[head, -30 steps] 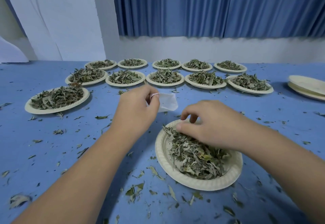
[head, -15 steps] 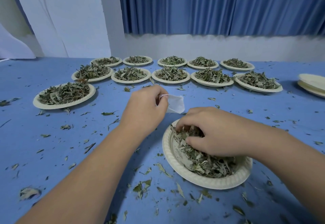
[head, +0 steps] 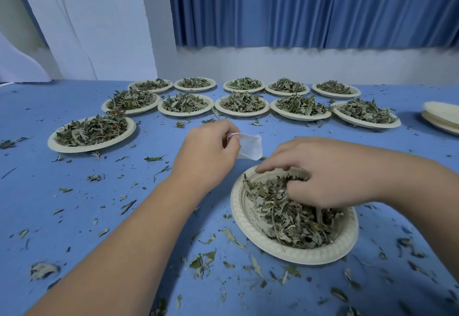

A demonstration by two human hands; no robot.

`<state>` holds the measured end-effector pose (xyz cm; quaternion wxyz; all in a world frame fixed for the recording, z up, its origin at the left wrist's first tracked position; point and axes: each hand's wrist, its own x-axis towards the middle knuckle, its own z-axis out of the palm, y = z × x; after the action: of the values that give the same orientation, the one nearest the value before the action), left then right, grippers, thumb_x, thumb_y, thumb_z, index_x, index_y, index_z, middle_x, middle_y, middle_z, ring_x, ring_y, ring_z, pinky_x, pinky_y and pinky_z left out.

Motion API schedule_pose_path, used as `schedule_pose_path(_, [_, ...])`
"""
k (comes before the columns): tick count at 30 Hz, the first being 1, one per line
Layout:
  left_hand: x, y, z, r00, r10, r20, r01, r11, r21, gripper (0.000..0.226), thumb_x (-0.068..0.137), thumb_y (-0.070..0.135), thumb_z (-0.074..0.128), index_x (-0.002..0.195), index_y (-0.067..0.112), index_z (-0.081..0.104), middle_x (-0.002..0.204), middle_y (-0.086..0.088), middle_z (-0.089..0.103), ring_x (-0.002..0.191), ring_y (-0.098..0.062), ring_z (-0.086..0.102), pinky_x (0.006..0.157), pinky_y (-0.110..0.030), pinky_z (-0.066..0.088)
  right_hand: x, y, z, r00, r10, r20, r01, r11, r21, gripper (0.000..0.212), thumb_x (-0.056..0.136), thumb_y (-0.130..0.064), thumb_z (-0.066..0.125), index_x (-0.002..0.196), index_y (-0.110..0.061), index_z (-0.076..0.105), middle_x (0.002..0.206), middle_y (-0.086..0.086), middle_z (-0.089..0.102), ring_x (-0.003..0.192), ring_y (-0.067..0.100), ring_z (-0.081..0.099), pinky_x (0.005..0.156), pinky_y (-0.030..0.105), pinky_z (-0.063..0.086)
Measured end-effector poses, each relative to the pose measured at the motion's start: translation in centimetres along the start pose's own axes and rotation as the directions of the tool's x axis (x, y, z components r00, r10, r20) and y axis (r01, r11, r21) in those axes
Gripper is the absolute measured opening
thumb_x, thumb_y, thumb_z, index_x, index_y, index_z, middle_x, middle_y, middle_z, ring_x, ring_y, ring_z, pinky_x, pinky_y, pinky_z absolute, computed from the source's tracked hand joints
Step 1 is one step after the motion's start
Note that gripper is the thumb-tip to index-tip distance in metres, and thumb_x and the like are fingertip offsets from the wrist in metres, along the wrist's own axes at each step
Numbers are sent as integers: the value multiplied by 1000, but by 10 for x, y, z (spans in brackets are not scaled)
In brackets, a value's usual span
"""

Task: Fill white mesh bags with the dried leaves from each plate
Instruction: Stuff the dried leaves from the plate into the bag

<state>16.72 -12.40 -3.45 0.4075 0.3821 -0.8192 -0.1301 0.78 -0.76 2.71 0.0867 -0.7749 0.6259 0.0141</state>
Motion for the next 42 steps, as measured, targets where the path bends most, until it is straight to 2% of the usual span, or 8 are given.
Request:
schedule_pose_path(6, [-1, 1, 1, 1000, 0, 17, -1, 1000, 20, 15, 93, 22, 56, 82, 31, 60, 65, 16, 53, 61, 6, 49, 54, -15, 33, 1, 1, 5, 995, -4, 100, 8, 999, -40, 50, 92, -38, 52, 136, -53, 36, 139, -18, 39, 125, 5, 39, 106, 34, 36])
schedule_pose_path(9, [-1, 1, 1, 1000, 0, 20, 0, 1000, 16, 15, 93, 22, 57, 82, 31, 61, 65, 17, 53, 61, 7, 49, 54, -18, 34, 5, 0, 12, 998, 3, 70, 4, 995, -101, 49, 93, -41, 53, 139, -48, 37, 139, -15, 39, 131, 7, 31, 109, 34, 31])
schedule_pose_path(22, [-2, 3, -1, 999, 15, 36, -16, 1000, 18, 13, 93, 21, 57, 84, 27, 64, 64, 17, 52, 61, 10, 49, 54, -8, 35, 10, -2, 26, 999, -11, -49, 4, 991, -137, 28, 92, -37, 59, 120, -33, 59, 116, -10, 56, 109, 14, 52, 93, 38, 45])
schedule_pose_path(28, [-3, 4, -3, 1000, -12, 27, 12, 1000, -2, 14, 93, 22, 57, 82, 30, 62, 63, 15, 52, 57, 6, 49, 52, -16, 32, 5, 5, 23, 986, -57, -158, 53, 998, -29, 11, 92, -34, 58, 102, -37, 60, 103, -20, 54, 99, 1, 48, 88, 23, 41])
schedule_pose_path(34, [-5, 9, -7, 1000, -10, 14, 11, 1000, -18, 14, 93, 22, 57, 83, 29, 63, 64, 16, 52, 55, 9, 48, 53, -7, 35, -4, 13, 21, 954, -17, -298, 65, 986, 154, 14, 87, -24, 63, 94, -36, 66, 91, -24, 57, 83, -24, 43, 71, -2, 30])
schedule_pose_path(37, [-6, 12, -7, 1000, -7, 22, 7, 1000, -12, 13, 93, 23, 57, 85, 28, 65, 65, 17, 53, 58, 8, 49, 52, -9, 34, -6, 16, 21, 926, 48, -376, 67, 955, 289, 14, 82, -28, 64, 85, -42, 65, 87, -27, 59, 84, -12, 52, 71, 6, 37])
schedule_pose_path(40, [-8, 16, -8, 998, 15, 55, -17, 1000, 24, 13, 94, 24, 55, 86, 28, 64, 68, 17, 55, 61, 5, 50, 56, -14, 35, -6, 17, 21, 909, 112, -402, 59, 919, 391, 11, 76, -34, 61, 83, -40, 66, 91, -28, 62, 77, 14, 62, 73, 29, 49])
schedule_pose_path(42, [-9, 18, -8, 997, 25, 76, -28, 998, 49, 13, 94, 25, 54, 88, 26, 65, 71, 16, 56, 63, 1, 50, 60, -23, 41, -6, 16, 23, 891, 131, -436, 71, 906, 416, 10, 76, -33, 62, 82, -40, 66, 91, -30, 62, 71, 14, 63, 68, 23, 48])
